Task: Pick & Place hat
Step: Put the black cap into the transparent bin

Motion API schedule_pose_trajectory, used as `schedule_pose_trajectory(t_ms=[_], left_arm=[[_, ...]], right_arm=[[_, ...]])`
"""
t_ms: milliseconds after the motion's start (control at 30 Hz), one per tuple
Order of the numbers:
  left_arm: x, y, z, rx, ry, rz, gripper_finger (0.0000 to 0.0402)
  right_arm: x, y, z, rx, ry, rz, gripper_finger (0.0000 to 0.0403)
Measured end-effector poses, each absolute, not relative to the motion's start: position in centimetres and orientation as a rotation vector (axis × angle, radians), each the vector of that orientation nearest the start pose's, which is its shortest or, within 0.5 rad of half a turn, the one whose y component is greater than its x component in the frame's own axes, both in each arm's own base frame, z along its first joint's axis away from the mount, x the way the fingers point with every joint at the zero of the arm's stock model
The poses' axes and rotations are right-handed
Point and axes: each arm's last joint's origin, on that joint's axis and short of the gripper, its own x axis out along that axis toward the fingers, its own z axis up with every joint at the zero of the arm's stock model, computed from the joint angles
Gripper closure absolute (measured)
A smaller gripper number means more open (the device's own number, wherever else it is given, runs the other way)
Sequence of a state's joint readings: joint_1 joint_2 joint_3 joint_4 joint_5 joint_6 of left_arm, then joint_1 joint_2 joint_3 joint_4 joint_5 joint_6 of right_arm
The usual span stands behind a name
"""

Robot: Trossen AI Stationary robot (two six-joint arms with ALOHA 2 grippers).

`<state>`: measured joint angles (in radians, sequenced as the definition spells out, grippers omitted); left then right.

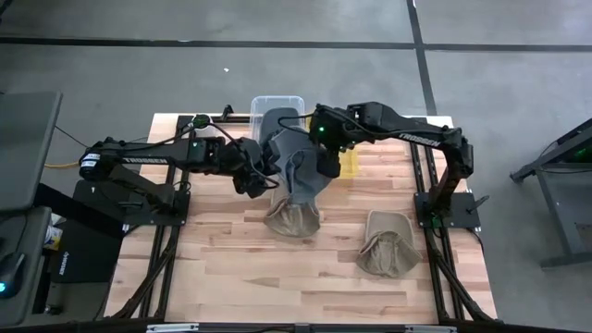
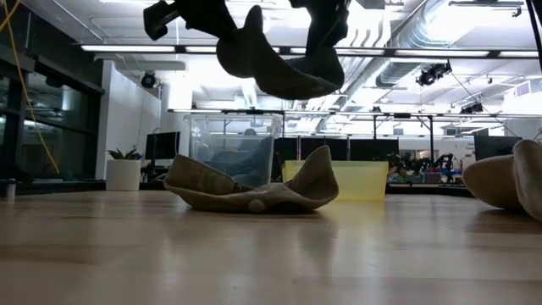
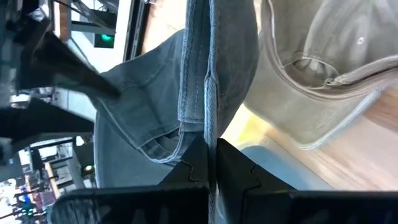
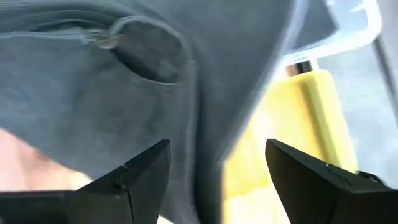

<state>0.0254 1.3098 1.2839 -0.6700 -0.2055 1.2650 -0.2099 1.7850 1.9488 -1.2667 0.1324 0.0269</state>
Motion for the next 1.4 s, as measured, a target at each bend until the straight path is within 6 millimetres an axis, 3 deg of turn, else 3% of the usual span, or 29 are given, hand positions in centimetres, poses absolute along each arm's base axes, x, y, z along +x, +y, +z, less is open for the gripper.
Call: schedule_pose_trajectory(t_ms=[500,733,1000,1300,1400], left_arm=[[27.4,1.5,35.5,1.361,0.746,-0.182,0.0401],[27.5,1.6,35.6,1.367,0.752,-0.153,0.0401],[27.7,1.6,35.8,1.364,0.731,-0.125,0.0401],[27.6,1.6,35.8,1.364,0.744,-0.113,0.0401],[27.6,1.6,35.8,1.36,0.747,-0.109,0.0401]], right_arm=[[34.6,-9.7,37.4,0.169,1.042,-0.312,0.0146],[34.4,-10.5,37.4,0.209,1.027,-0.288,0.0168],[34.4,-11.0,37.5,0.202,1.016,-0.314,0.0241],[34.7,-11.2,37.7,0.188,0.971,-0.319,0.0379],[34.8,-11.2,37.7,0.187,0.969,-0.318,0.039]])
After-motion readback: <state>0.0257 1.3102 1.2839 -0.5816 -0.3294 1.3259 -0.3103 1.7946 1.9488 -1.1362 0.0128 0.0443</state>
